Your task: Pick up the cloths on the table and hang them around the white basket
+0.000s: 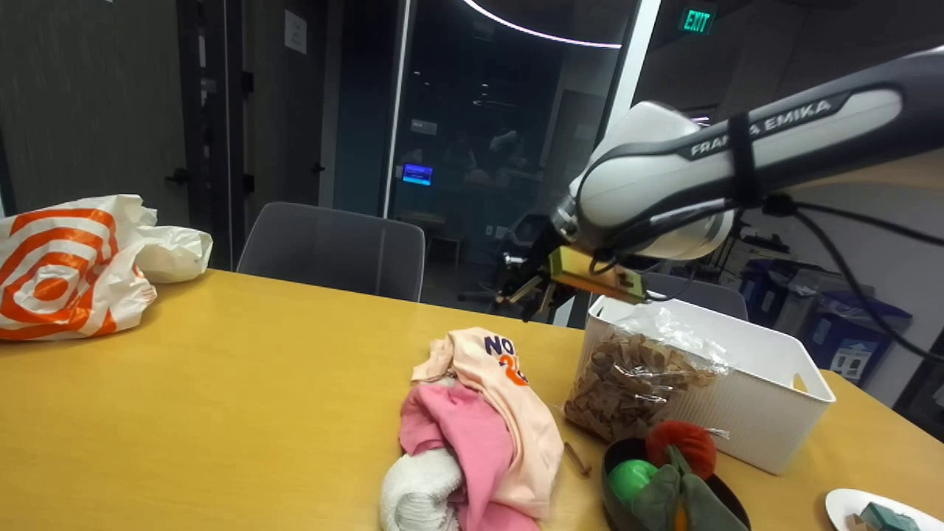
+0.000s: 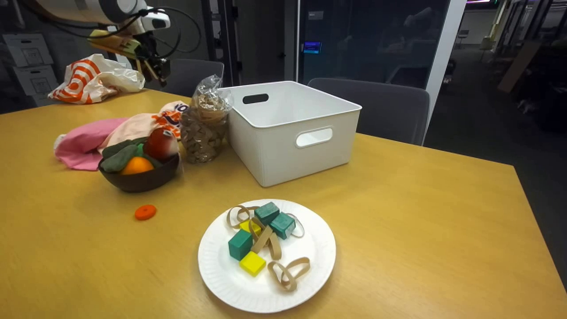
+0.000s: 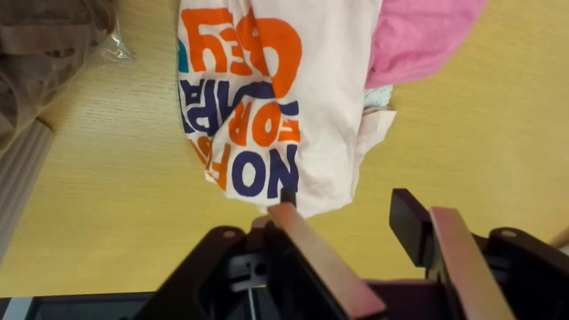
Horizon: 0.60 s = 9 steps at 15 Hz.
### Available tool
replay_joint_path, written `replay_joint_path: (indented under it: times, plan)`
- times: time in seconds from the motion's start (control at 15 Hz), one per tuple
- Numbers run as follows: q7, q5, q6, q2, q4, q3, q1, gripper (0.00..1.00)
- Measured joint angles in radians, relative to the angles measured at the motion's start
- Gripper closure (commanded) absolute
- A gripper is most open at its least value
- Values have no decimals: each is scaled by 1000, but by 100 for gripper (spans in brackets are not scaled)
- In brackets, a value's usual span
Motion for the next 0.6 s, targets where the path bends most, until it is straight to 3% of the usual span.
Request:
replay_joint_path:
  times: [0.07, 0.13, 0.6]
  plan:
    - [13, -45, 20, 26, 2, -7, 19, 2]
    - [32, -92, 34, 55, 8, -20, 40, 0]
    - [203, -331, 37, 255, 152, -179, 205, 0]
